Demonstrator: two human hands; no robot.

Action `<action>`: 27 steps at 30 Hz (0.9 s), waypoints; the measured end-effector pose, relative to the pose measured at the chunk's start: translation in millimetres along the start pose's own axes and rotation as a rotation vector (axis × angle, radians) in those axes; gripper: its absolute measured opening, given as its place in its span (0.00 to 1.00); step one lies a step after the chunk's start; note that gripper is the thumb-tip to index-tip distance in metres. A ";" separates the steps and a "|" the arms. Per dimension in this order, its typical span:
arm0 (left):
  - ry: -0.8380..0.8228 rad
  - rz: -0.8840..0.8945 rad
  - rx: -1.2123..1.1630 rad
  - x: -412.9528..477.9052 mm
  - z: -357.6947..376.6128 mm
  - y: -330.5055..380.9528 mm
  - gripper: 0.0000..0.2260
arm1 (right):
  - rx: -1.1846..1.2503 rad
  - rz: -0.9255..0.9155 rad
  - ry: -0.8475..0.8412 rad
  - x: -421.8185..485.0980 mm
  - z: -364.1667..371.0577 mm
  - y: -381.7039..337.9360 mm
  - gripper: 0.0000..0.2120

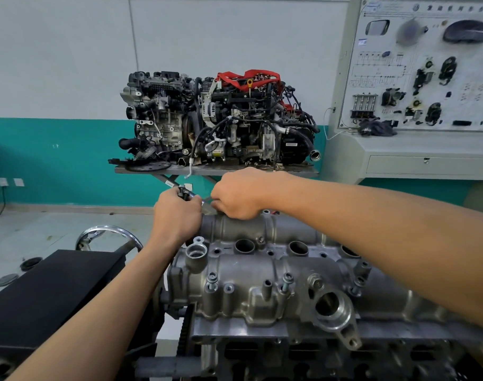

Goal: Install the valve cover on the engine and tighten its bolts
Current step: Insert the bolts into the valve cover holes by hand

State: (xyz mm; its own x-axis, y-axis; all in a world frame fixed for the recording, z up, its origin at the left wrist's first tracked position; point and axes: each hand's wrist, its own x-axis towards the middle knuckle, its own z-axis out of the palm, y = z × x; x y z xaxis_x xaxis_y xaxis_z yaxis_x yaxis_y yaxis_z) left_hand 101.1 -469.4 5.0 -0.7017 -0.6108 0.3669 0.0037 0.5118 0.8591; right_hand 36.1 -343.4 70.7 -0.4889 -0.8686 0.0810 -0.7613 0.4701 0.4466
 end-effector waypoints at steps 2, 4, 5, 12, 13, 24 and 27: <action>0.001 0.003 0.005 -0.5 -0.8 0.1 0.16 | 0.050 0.104 0.025 1.2 1.2 -4.5 0.23; -0.006 0.006 0.013 -0.9 -1.3 0.6 0.16 | 0.097 0.172 0.022 1.9 -1.1 -5.5 0.26; -0.009 0.006 0.013 -0.8 -1.3 0.6 0.16 | 0.103 0.168 0.017 1.2 -4.2 -4.0 0.26; 0.000 -0.002 -0.025 1.8 1.4 -3.4 0.15 | 0.022 0.067 -0.057 0.7 -14.7 -7.0 0.18; -0.002 0.003 -0.023 1.7 1.3 -3.6 0.15 | 0.027 0.124 -0.041 1.2 -12.9 -10.0 0.20; -0.202 0.459 0.081 0.8 -26.8 45.3 0.13 | 0.830 0.094 0.364 -25.7 -63.8 14.3 0.06; -0.213 0.444 -0.016 0.1 -24.1 72.2 0.14 | 0.940 0.198 0.401 -33.1 -68.3 25.6 0.04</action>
State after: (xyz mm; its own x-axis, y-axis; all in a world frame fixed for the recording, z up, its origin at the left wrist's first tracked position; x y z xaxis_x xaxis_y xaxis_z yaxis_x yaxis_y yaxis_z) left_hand 118.4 -447.1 75.7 -0.7602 -0.1980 0.6188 0.3446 0.6845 0.6424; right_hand 61.9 -313.3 140.3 -0.5945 -0.6703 0.4442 -0.7920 0.3926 -0.4676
